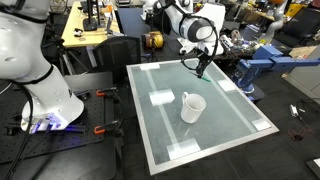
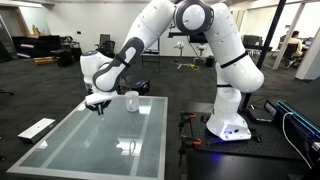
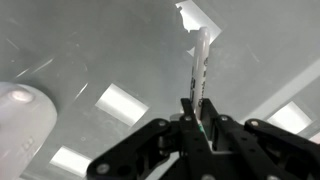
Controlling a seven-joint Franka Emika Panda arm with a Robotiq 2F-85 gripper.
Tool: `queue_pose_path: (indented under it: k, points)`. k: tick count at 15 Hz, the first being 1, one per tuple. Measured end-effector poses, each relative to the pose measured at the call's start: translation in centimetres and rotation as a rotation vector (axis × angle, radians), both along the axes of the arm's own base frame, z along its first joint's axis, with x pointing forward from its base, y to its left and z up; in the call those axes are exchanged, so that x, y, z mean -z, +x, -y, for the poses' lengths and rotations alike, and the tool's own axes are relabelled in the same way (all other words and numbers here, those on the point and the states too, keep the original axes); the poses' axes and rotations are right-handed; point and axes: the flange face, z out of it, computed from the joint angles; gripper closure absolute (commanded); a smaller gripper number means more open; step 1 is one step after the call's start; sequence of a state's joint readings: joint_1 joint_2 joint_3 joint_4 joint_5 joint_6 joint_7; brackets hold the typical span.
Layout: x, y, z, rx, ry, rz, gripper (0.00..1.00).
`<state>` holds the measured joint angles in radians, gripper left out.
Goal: Put the pen in the white mug
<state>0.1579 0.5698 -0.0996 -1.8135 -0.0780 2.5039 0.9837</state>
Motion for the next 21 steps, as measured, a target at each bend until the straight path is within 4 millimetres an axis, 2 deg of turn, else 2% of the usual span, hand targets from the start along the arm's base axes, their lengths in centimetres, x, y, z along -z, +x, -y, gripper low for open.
queue_pose_path:
  k: [5, 9, 10, 14, 15, 18, 21]
  points:
    - [-8.1, -2.2, -1.3, -0.032, -0.013, 0.017, 0.96]
    - [-12.5, -4.9, -1.5, -0.063, -0.043, 0.020, 0.96]
    - [-13.2, -5.6, -1.5, -0.070, -0.054, 0.017, 0.86]
    - [-14.6, -7.6, -1.5, -0.080, -0.063, 0.005, 0.86]
    - [-14.6, -7.7, -1.5, -0.080, -0.063, 0.004, 0.96]
    - [-14.4, -7.7, -1.5, -0.082, -0.067, 0.004, 0.96]
    - [-14.8, -7.3, -1.5, -0.028, -0.149, 0.075, 0.96]
